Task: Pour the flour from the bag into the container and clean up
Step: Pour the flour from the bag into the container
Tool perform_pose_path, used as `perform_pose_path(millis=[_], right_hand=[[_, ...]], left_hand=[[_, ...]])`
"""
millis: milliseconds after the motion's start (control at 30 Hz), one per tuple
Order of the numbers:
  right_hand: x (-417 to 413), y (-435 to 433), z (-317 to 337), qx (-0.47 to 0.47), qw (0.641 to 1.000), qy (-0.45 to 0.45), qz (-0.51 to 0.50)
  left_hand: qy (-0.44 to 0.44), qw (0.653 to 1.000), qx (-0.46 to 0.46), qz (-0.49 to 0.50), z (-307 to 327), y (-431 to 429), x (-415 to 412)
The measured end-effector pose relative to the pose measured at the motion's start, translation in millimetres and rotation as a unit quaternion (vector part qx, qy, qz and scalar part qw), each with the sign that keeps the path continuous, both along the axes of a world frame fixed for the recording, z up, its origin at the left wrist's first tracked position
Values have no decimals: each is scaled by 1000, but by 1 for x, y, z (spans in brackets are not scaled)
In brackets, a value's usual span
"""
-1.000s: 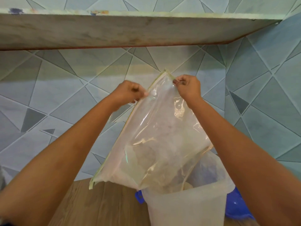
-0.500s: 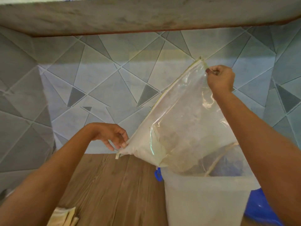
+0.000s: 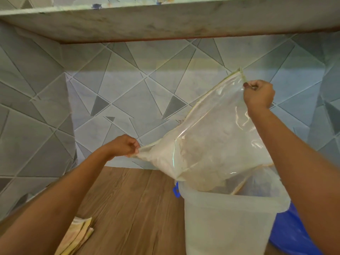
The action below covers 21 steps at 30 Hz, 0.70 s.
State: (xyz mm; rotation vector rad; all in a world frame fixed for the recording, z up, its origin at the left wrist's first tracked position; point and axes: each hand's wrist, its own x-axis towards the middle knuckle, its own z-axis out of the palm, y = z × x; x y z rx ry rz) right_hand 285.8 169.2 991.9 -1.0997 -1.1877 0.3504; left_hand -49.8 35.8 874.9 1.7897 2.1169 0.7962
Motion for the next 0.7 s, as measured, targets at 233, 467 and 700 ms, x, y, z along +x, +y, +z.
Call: perform_pose_path(millis=[233,467,700], right_hand=[[45,-12,7,-5,999,33,-29],[89,-18,1,-3,996,65,-58],[112,-15,0,-8,995,82,-56]], left_hand=[[-10,987,157,26,63,13,46],[-53,969,238,25,101,29,77],[-124,940,314,46,117,30,97]])
